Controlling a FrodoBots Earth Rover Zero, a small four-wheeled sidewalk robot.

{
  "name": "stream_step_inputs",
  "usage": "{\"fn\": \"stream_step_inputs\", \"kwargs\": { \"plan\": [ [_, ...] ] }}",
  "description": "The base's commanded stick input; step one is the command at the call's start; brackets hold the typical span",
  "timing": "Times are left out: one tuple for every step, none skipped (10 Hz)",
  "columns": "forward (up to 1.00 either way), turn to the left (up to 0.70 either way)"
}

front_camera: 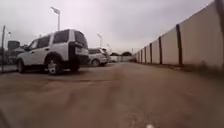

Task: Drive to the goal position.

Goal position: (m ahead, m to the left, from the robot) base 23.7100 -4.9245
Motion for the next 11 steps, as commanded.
{"fn": "stream_step_inputs", "kwargs": {
  "plan": [
    [0.85, 0.01],
    [0.85, 0.01],
    [0.85, 0.01],
    [0.85, 0.01],
    [0.85, -0.03],
    [0.85, -0.16],
    [0.85, -0.26],
    [0.85, -0.33],
    [0.85, -0.33],
    [0.85, -0.33],
    [0.85, -0.33]
  ]
}}
